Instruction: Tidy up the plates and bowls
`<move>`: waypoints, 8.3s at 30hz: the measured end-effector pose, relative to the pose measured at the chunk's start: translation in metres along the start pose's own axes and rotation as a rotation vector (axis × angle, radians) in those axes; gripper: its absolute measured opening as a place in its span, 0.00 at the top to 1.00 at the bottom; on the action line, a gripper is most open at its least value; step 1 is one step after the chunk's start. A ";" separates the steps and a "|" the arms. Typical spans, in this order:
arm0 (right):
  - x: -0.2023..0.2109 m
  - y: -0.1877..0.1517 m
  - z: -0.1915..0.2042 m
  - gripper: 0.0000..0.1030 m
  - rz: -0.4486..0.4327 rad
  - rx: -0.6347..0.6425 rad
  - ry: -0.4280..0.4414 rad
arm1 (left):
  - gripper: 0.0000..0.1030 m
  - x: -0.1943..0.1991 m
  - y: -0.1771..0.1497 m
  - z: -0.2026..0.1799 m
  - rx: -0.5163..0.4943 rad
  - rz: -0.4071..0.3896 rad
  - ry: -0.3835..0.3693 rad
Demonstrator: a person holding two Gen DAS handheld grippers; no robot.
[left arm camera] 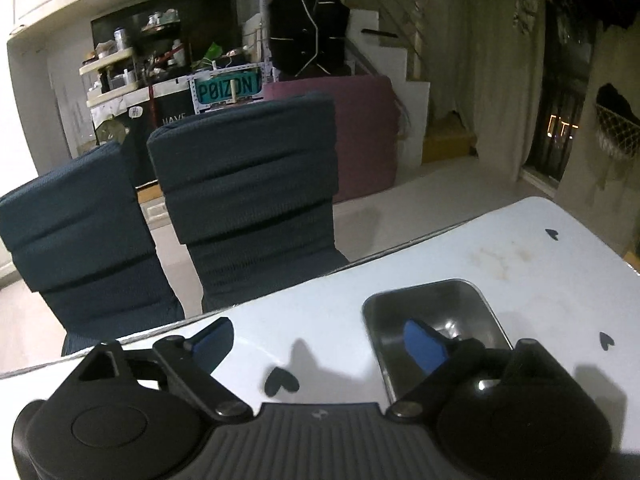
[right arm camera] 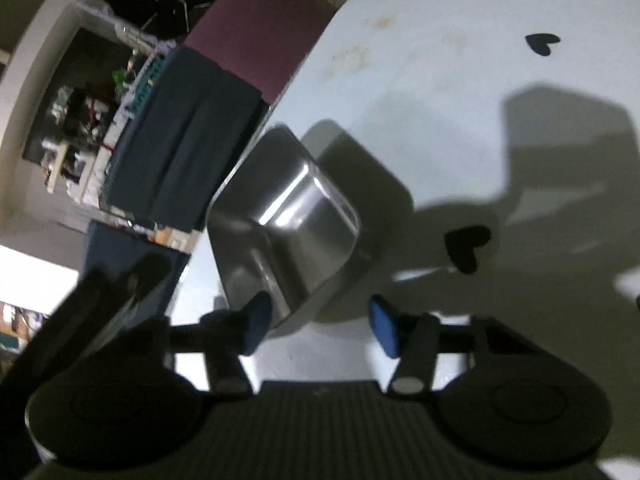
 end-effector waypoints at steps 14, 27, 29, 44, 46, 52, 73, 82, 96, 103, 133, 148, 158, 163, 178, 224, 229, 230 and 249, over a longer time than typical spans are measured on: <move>0.021 0.037 -0.010 0.90 -0.153 0.219 -0.056 | 0.68 -0.007 -0.014 0.007 0.135 0.067 -0.082; 0.017 0.043 0.002 0.94 -0.166 0.322 -0.040 | 0.97 -0.006 -0.043 0.010 0.272 0.161 -0.119; 0.014 0.043 0.004 0.94 -0.159 0.338 -0.043 | 0.97 0.001 -0.042 0.010 0.276 0.142 -0.121; 0.093 0.033 0.009 0.97 -0.173 0.492 0.053 | 0.96 0.119 -0.045 -0.032 0.327 0.018 -0.108; 0.109 0.028 0.004 0.97 -0.174 0.513 0.073 | 0.96 0.136 -0.049 -0.040 0.337 0.002 -0.111; 0.151 0.013 -0.020 0.96 -0.173 0.553 0.124 | 0.95 0.180 -0.072 -0.067 0.373 -0.041 -0.125; 0.204 -0.004 -0.108 0.93 -0.254 0.652 0.054 | 0.94 0.182 -0.152 -0.176 0.294 0.064 -0.234; 0.194 0.001 -0.117 0.92 -0.260 0.658 -0.032 | 0.91 0.154 -0.172 -0.199 0.195 0.158 -0.249; 0.176 -0.010 -0.111 0.92 -0.246 0.717 -0.095 | 0.89 0.141 -0.191 -0.214 0.159 0.221 -0.257; 0.163 -0.015 -0.103 0.92 -0.225 0.742 -0.134 | 0.89 0.136 -0.198 -0.218 0.138 0.253 -0.243; 0.087 -0.023 -0.084 0.98 -0.111 0.818 -0.257 | 0.87 0.129 -0.203 -0.216 0.158 0.289 -0.270; 0.064 -0.020 -0.096 0.93 -0.062 0.820 -0.244 | 0.83 0.129 -0.202 -0.213 0.196 0.283 -0.283; 0.063 -0.007 -0.093 0.94 -0.066 0.784 -0.186 | 0.83 0.128 -0.199 -0.208 0.252 0.268 -0.288; 0.061 -0.003 -0.098 0.94 -0.048 0.766 -0.150 | 0.84 0.129 -0.200 -0.206 0.269 0.268 -0.290; 0.073 -0.006 -0.106 0.90 -0.028 0.778 -0.089 | 0.85 0.132 -0.198 -0.204 0.332 0.271 -0.313; 0.145 -0.040 -0.056 0.00 -0.251 0.828 -0.101 | 0.00 0.237 -0.186 -0.090 0.422 0.032 -0.136; 0.138 -0.063 -0.016 0.00 -0.252 0.848 -0.039 | 0.00 0.260 -0.194 -0.042 0.470 -0.003 -0.062; 0.137 -0.067 -0.009 0.00 -0.252 0.855 -0.028 | 0.00 0.265 -0.196 -0.032 0.481 -0.011 -0.044; 0.146 -0.144 0.131 0.00 -0.263 1.016 0.207 | 0.00 0.330 -0.191 0.109 0.612 -0.178 0.119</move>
Point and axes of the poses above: each gripper's, at about its wrist camera, not at the fingertips, and x roughly against the way its jaws point, z to its left, y to its top, the point moved 8 cm from there along -x, roughly the way its jaws point, and after that the axes turned 14 degrees about -y, right-handed, at the moved point
